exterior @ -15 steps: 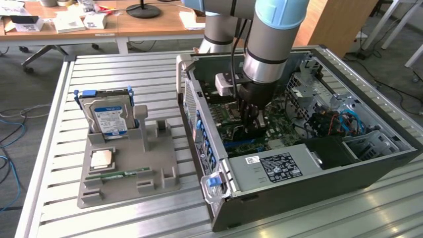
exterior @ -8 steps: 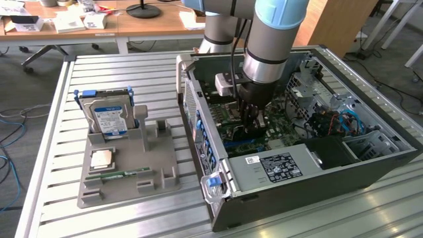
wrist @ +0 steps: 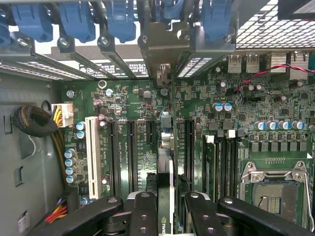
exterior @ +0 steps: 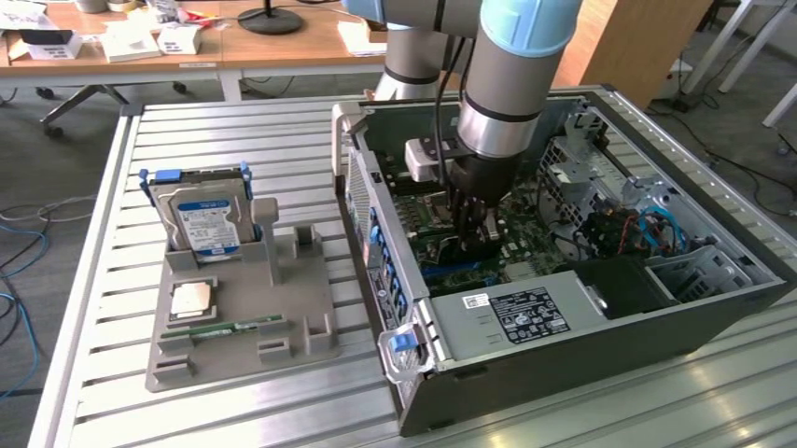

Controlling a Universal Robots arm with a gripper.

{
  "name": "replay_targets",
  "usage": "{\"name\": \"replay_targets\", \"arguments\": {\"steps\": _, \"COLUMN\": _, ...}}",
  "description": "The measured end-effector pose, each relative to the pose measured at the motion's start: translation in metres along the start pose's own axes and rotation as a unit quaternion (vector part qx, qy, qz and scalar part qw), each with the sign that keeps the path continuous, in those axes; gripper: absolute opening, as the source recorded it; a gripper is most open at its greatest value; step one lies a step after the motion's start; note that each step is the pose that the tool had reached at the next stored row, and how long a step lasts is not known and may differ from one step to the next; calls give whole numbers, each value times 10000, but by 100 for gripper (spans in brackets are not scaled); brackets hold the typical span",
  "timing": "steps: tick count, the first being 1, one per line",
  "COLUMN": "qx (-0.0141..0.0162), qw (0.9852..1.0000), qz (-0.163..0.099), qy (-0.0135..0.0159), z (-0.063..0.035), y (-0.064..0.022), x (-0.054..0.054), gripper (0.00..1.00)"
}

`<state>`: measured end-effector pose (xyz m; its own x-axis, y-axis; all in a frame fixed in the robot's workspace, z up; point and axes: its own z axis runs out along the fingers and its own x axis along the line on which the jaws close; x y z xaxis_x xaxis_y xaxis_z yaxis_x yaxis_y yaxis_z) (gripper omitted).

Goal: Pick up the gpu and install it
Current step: 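Insert the gpu into the slot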

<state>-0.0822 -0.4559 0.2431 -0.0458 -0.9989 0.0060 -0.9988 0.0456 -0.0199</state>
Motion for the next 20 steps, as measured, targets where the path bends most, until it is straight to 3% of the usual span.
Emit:
{"name": "replay_targets", "arguments": {"steps": 10, "qx": 1, "qw": 10000, "qz": 2, "qy": -2, "z": -65, "y": -2, "x": 0, "gripper": 26}}
{"name": "replay_targets", "arguments": {"steps": 20, "qx": -1, "qw": 9999, "qz": 113, "qy": 1, "z": -65, "y": 2, "x": 0, "gripper": 26}}
